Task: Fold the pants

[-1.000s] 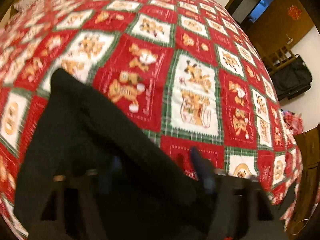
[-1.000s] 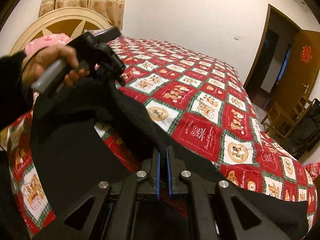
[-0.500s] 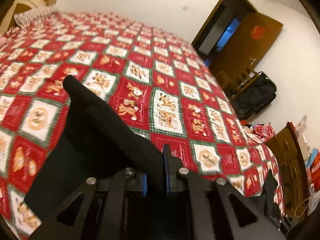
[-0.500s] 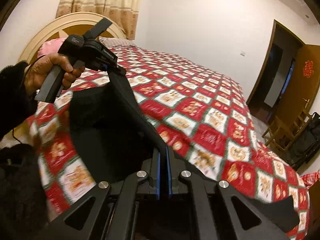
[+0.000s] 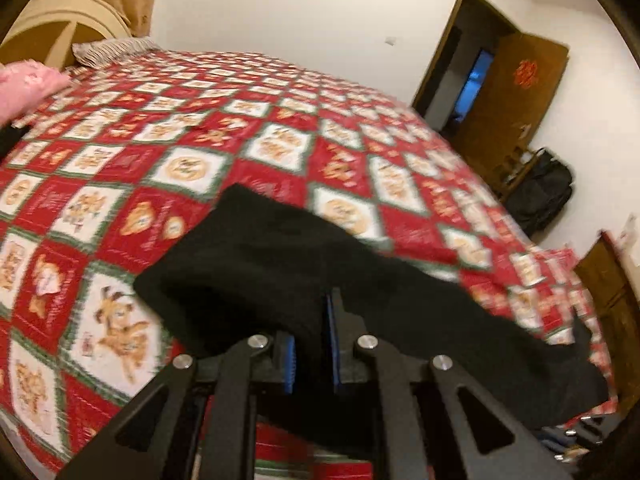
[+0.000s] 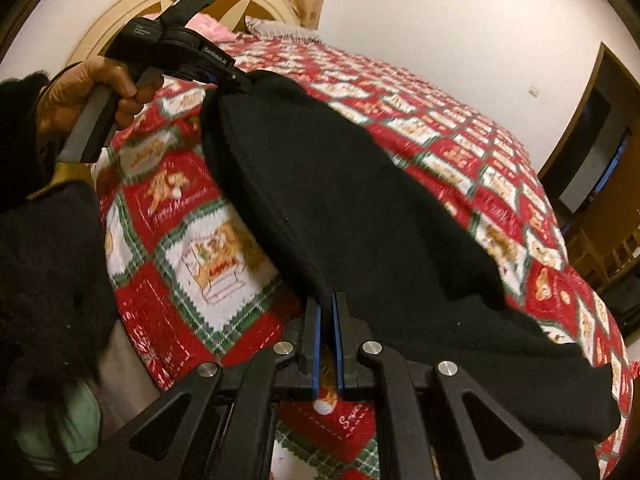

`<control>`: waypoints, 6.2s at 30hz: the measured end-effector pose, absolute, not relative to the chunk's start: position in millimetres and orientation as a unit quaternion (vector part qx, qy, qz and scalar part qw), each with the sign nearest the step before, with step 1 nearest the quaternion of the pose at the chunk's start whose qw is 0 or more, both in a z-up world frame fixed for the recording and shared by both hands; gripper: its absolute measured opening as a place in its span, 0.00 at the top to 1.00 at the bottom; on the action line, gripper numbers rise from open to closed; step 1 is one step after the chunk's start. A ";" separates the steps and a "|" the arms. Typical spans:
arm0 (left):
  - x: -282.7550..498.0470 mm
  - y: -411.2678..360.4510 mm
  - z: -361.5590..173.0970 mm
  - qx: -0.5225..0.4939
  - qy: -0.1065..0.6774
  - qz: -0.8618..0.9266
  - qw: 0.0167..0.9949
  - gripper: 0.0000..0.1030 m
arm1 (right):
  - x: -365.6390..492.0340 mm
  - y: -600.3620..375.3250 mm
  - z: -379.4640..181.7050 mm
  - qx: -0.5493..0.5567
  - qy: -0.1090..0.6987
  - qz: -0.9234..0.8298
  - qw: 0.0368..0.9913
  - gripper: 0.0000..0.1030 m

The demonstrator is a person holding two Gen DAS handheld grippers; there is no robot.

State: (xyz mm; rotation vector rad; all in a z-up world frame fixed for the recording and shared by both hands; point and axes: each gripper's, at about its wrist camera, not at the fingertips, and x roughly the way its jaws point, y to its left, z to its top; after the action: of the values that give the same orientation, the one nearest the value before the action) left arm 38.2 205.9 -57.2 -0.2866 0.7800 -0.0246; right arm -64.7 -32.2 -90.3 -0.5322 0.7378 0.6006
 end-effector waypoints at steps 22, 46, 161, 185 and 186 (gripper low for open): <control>29.0 276.4 -9.6 -0.084 0.325 0.132 0.933 0.33 | -13.2 -43.7 -35.0 -0.096 0.351 0.334 0.869 0.59; 52.3 279.3 -45.9 -0.073 0.343 0.240 0.905 0.28 | 85.6 -13.7 -49.4 0.001 0.382 0.317 0.868 0.55; 64.6 164.9 -90.4 0.020 0.397 0.128 0.909 0.11 | 44.2 -166.1 -20.5 -0.023 0.359 0.208 0.909 0.66; 78.2 261.9 -45.2 -0.054 0.369 0.180 0.910 0.15 | 82.4 2.6 -89.2 -0.070 0.411 0.389 0.822 0.66; 84.2 261.3 -52.1 -0.042 0.374 0.186 0.908 0.15 | 75.5 6.8 -99.8 -0.070 0.423 0.397 0.811 0.64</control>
State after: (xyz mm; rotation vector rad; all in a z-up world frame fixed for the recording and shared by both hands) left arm 84.2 261.3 -52.1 -0.0874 0.7727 0.3832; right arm 75.5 6.8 -99.8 -0.1504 0.9039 0.8490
